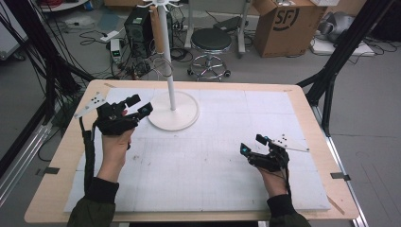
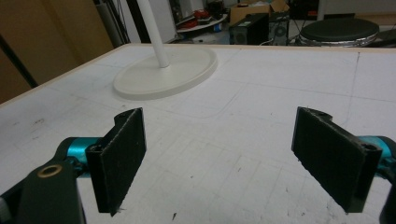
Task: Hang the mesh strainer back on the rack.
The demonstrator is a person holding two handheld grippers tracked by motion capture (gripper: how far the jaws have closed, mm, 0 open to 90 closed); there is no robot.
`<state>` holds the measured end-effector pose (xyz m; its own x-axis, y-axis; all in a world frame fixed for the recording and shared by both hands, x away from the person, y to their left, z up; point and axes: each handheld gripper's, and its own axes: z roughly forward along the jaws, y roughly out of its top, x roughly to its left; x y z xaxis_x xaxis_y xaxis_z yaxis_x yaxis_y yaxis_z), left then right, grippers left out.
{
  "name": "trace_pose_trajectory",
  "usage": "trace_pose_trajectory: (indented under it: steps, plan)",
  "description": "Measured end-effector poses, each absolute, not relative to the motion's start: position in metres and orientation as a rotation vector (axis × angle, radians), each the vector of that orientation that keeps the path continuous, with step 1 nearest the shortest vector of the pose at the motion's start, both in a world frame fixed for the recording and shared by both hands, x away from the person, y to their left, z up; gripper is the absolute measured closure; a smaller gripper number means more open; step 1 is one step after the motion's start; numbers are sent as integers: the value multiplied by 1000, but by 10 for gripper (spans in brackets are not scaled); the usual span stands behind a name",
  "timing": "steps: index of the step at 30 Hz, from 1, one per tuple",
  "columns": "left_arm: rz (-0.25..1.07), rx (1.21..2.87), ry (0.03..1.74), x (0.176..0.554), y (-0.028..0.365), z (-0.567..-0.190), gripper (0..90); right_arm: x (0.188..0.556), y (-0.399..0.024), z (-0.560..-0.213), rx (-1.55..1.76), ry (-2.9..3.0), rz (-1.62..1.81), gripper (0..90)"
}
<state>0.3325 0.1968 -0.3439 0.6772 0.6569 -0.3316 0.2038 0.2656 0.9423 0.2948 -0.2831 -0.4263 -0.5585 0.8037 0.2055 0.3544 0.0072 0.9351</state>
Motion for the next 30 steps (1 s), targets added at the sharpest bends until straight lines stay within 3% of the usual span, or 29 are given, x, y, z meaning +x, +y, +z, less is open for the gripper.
trace_pose_trajectory:
  steps: [9, 30]
  plan:
    - [379, 1334, 845, 324, 198, -372, 221, 295, -281, -427, 1186, 1912, 1568, 169]
    - [295, 1354, 888, 294, 198, -424, 219, 293, -280, -425, 1174, 1904, 1587, 169]
